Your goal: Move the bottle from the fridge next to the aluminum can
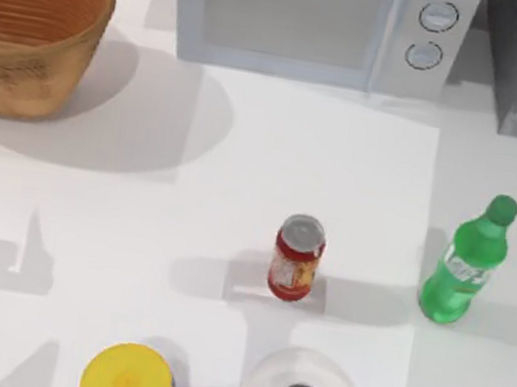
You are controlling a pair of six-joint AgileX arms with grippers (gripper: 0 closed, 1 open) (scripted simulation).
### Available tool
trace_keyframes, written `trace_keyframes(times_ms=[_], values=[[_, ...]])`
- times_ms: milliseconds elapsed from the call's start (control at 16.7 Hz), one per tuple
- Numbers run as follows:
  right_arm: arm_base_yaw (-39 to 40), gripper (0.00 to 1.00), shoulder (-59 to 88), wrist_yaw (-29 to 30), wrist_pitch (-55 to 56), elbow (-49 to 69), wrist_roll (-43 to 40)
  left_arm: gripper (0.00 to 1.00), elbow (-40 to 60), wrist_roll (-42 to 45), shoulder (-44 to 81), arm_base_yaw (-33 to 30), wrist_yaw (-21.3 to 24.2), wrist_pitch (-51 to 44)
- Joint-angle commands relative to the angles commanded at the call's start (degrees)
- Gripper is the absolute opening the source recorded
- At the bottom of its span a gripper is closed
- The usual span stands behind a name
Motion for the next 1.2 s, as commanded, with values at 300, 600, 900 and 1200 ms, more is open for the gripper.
trace_keyframes(times_ms=[300, 600, 900, 1200], values=[[7.1, 1.00, -0.3, 1.5, 9.0, -0.3, 9.2, 1.00, 0.0, 0.0, 0.0, 0.0, 0.0, 0.0], [6.6, 1.00, -0.6, 1.5, 9.3, -0.8, 9.2, 1.00, 0.0, 0.0, 0.0, 0.0, 0.0, 0.0], [15.6, 1.00, -2.2, 8.9, 13.0, -3.6, 16.0, 1.00, 0.0, 0.0, 0.0, 0.0, 0.0, 0.0], [36.5, 1.00, -6.2, 24.1, 20.4, -9.8, 29.2, 1.00, 0.0, 0.0, 0.0, 0.0, 0.0, 0.0]])
